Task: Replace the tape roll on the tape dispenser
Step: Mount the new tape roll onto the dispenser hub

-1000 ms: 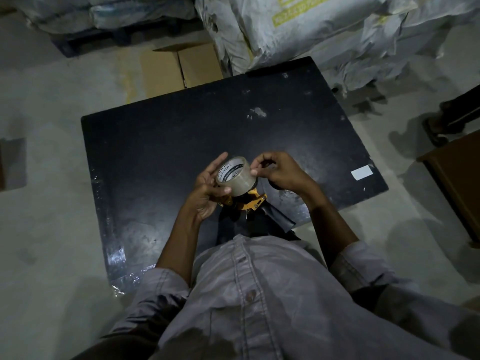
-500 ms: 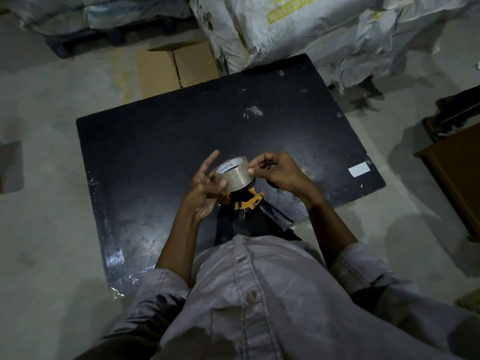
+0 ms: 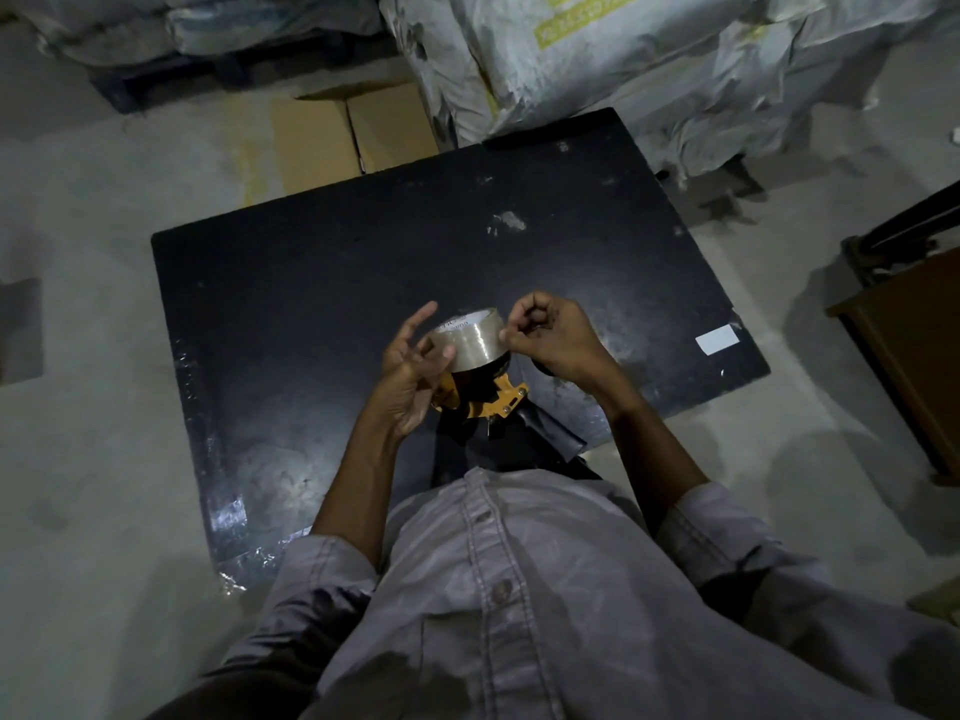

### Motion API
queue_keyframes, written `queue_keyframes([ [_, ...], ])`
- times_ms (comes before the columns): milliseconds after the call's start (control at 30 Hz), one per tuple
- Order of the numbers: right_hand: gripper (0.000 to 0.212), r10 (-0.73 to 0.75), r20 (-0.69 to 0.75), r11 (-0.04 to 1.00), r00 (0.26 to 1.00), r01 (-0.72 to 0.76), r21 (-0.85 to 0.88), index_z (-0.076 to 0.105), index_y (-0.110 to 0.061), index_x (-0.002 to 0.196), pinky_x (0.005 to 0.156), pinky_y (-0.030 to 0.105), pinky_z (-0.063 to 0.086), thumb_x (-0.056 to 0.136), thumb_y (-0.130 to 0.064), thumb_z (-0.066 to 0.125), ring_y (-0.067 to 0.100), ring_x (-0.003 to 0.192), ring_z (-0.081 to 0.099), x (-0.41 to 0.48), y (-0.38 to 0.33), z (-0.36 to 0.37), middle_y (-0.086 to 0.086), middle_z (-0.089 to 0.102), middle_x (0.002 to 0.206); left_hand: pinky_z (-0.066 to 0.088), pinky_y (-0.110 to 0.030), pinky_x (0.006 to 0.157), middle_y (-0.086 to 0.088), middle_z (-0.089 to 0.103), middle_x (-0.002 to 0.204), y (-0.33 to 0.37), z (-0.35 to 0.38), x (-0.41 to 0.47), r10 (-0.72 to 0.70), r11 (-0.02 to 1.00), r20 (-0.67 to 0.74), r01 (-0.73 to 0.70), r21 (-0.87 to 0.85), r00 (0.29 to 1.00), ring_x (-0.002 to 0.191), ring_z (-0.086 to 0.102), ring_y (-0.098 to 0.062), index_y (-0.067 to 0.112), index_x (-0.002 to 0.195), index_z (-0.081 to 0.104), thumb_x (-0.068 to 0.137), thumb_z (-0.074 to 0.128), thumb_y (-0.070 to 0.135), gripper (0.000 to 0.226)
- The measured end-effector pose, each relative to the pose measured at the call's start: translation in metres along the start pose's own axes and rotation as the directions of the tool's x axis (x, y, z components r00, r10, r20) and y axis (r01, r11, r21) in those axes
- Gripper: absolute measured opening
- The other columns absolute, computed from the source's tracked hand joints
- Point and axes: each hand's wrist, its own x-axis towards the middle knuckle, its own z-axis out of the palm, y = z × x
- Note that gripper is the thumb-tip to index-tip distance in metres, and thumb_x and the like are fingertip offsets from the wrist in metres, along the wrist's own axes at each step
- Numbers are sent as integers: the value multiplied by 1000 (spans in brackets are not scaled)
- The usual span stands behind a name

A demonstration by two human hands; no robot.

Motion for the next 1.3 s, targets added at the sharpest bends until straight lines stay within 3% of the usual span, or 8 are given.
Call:
queue_keyframes([
  [133,30,10,-54,1000,998,-9,29,64,-19,99,82,33,63,95,2,85,15,84,70,1,0,3,1,75,89,65,-32,86,-17,68,143,3,8,3,-12,998,-99,17,53,995,117,76,-25,10,158,51,103,75,5,61],
  [267,30,68,-134,997,989,-71,-18,62,-21,91,82,49,65,87,-2,86,19,77,71,1,3,13,19,77,89,66,-33,84,-18,70,139,-1,15,10,25,958,-240,46,285,970,121,74,-30,7,146,61,96,85,11,55],
  [433,29,59,-144,989,988,-77,-123,62,-19,90,83,63,68,83,-9,88,36,85,80,0,5,21,5,82,87,57,-39,74,-7,81,94,-2,19,12,113,851,-253,38,524,961,84,73,-17,10,104,82,99,82,17,8],
  [567,38,-52,-95,973,994,29,-228,56,-20,88,70,38,62,88,-5,90,10,70,72,-3,-1,28,-16,75,76,60,-45,79,-13,83,83,0,29,6,55,854,-215,66,517,975,76,76,-24,1,95,85,99,84,29,28],
  [800,36,-247,-4,879,969,223,-423,52,-29,91,67,35,59,89,-16,85,12,66,73,-9,-1,38,-3,74,73,61,-54,85,-25,82,89,-3,31,8,7,862,-299,146,486,954,86,81,-41,5,81,84,89,94,31,29],
  [967,27,-265,87,845,960,275,-459,55,-33,92,71,52,65,91,-24,81,15,74,78,-9,2,38,-6,79,83,60,-58,88,-32,81,95,-10,25,8,-29,862,-295,173,476,955,88,78,-39,-7,92,82,94,87,13,20],
  [1133,19,-225,32,904,974,221,-366,75,-18,105,83,40,65,96,-25,91,18,93,76,-3,8,22,-6,74,105,65,-51,85,-19,84,89,-10,20,7,25,814,-256,129,566,966,92,84,-40,-1,97,82,96,84,8,10],
  [1300,46,-55,-94,959,994,26,-283,74,-36,138,97,34,61,100,-61,81,14,115,68,2,24,13,-2,57,141,64,-43,79,-9,82,86,-7,18,8,165,669,-151,2,744,975,80,80,-22,8,93,80,99,80,7,6],
])
